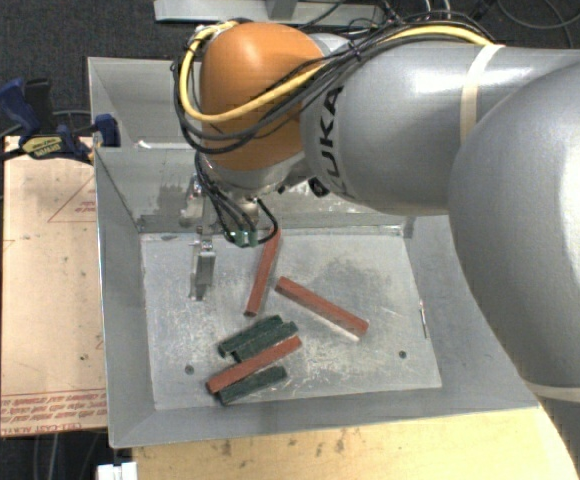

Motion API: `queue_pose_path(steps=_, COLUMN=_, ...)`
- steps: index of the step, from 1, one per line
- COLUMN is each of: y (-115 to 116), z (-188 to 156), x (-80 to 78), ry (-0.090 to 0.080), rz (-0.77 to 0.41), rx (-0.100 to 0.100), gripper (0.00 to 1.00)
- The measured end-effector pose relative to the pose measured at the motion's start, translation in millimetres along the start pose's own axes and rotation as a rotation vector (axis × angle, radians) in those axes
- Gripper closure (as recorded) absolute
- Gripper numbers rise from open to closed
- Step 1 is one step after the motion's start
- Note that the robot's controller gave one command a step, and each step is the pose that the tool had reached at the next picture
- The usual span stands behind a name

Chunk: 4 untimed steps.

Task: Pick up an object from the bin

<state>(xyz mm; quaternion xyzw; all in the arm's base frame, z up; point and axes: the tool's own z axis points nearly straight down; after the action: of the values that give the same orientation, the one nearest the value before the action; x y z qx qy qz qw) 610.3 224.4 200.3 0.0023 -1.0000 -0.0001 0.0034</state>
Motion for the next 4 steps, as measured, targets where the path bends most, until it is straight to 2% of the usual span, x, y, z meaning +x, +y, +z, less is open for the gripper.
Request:
queue_pose_path(steps=1, y=-1.2, z=-5.3, x=-1.9, ry=-0.008, rz=0.004, rx=-0.001, gripper=0.0)
queue_pose_path(steps=2, y=-22.0, z=37.1, x=9.5, ry=-0.016, rz=-0.225, rx=-0.003, gripper=0.0)
queue_pose_path(steps=3, y=-59.1, z=67.6, x=45.7, ry=-0.006, rz=-0.336, rx=0.0, gripper=0.0)
queue_pose_path(steps=4, y=-75.2, z=84.4, x=62.7, ry=-0.008, rz=-0.573, rx=0.001, gripper=0.0)
